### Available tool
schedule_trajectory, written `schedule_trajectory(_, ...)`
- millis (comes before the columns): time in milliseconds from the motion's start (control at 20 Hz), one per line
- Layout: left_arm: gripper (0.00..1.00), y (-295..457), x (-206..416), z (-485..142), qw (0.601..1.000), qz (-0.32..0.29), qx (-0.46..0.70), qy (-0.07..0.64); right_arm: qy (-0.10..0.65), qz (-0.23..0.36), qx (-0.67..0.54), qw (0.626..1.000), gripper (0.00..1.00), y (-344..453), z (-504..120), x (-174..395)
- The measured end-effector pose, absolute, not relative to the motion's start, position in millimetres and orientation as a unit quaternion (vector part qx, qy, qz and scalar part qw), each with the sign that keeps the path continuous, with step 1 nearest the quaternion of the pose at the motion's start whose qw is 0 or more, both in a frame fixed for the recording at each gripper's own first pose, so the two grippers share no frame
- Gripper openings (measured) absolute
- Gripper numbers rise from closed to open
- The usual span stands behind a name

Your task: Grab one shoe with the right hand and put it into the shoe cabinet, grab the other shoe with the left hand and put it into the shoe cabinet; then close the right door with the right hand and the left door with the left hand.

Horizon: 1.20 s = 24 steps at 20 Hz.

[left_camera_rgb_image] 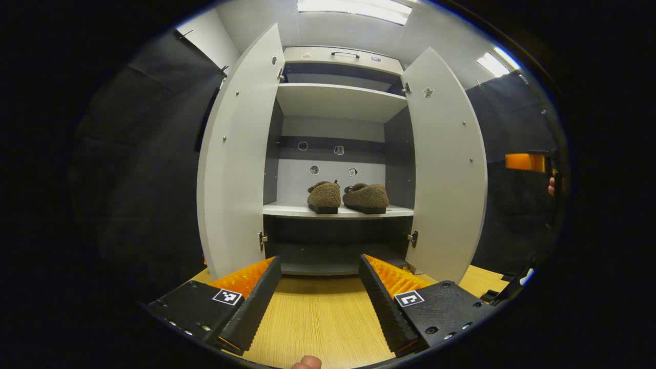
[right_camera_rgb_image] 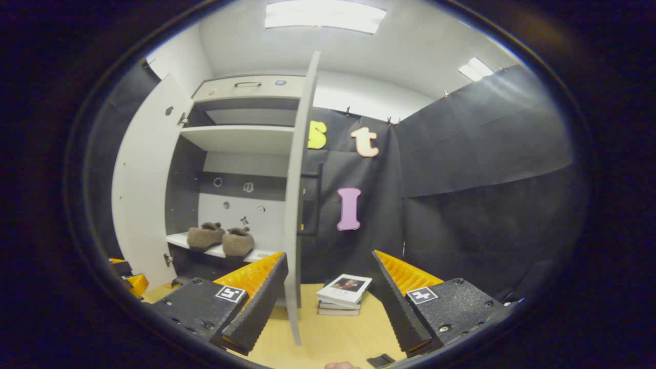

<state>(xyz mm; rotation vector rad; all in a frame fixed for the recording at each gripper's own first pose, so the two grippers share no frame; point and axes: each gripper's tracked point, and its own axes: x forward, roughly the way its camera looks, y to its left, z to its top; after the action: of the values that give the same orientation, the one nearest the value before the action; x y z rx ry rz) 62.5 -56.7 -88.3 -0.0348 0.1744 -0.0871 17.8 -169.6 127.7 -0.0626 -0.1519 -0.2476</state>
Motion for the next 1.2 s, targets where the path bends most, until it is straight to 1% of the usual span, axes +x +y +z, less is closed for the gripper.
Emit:
schedule_trajectory(100,0.92,-57.7,66.7,-84.7,0.995,-0.048,-0.011,0.082,-0.066,-0.153,-0.025,0.986,0.97,-198.2,143.7,28.2)
schedule_trajectory(150,0.92,-56.9,68.1,-82.6,0.996,-0.048,-0.007,0.079,-0.066,-0.161,-0.017,0.985,1.00,-206.1,153.4,35.8)
schedule_trajectory(200,0.92,-57.2,69.1,-81.7,0.996,-0.049,-0.008,0.079,-0.068,-0.160,-0.007,0.985,1.00,-210.9,163.3,43.5)
schedule_trajectory(350,0.92,-59.7,70.5,-80.4,0.996,-0.050,-0.014,0.078,-0.082,-0.136,0.006,0.987,1.00,-214.2,188.2,71.7)
schedule_trajectory(500,0.92,-63.9,69.6,-80.8,0.995,-0.056,-0.010,0.080,-0.088,-0.134,-0.005,0.987,0.97,-219.9,201.4,99.0)
schedule_trajectory(550,0.93,-64.7,68.4,-80.7,0.995,-0.057,-0.009,0.079,-0.085,-0.135,-0.010,0.987,0.99,-220.3,202.3,106.1)
schedule_trajectory(700,0.92,-62.5,66.3,-81.7,0.995,-0.054,-0.016,0.080,-0.063,-0.113,-0.006,0.992,0.99,-204.9,193.5,114.3)
schedule_trajectory(750,0.92,-59.9,66.1,-83.2,0.995,-0.050,-0.017,0.083,-0.066,-0.113,-0.003,0.991,0.94,-204.0,195.0,116.7)
schedule_trajectory(850,0.92,-55.0,64.8,-85.0,0.995,-0.045,-0.022,0.088,-0.066,-0.106,0.000,0.992,0.93,-201.7,194.7,116.7)
schedule_trajectory(900,0.92,-52.7,64.8,-85.5,0.995,-0.044,-0.024,0.089,-0.069,-0.101,0.004,0.992,0.90,-197.7,196.3,116.8)
schedule_trajectory(950,0.92,-50.3,64.8,-85.9,0.995,-0.042,-0.026,0.089,-0.064,-0.097,0.002,0.993,0.93,-193.6,191.8,116.6)
schedule_trajectory(1000,0.92,-47.9,65.2,-86.5,0.995,-0.041,-0.027,0.091,-0.066,-0.091,0.000,0.994,0.92,-190.4,190.7,119.9)
schedule_trajectory(1050,0.92,-46.1,66.2,-87.6,0.995,-0.039,-0.027,0.092,-0.066,-0.087,-0.007,0.994,0.89,-185.0,190.6,120.6)
schedule_trajectory(1100,0.92,-45.1,66.1,-88.2,0.995,-0.038,-0.029,0.093,-0.066,-0.085,-0.015,0.994,0.92,-179.2,191.0,119.6)
schedule_trajectory(1200,0.93,-44.3,65.6,-88.4,0.995,-0.037,-0.029,0.093,-0.068,-0.074,-0.030,0.994,0.92,-163.7,192.2,118.4)
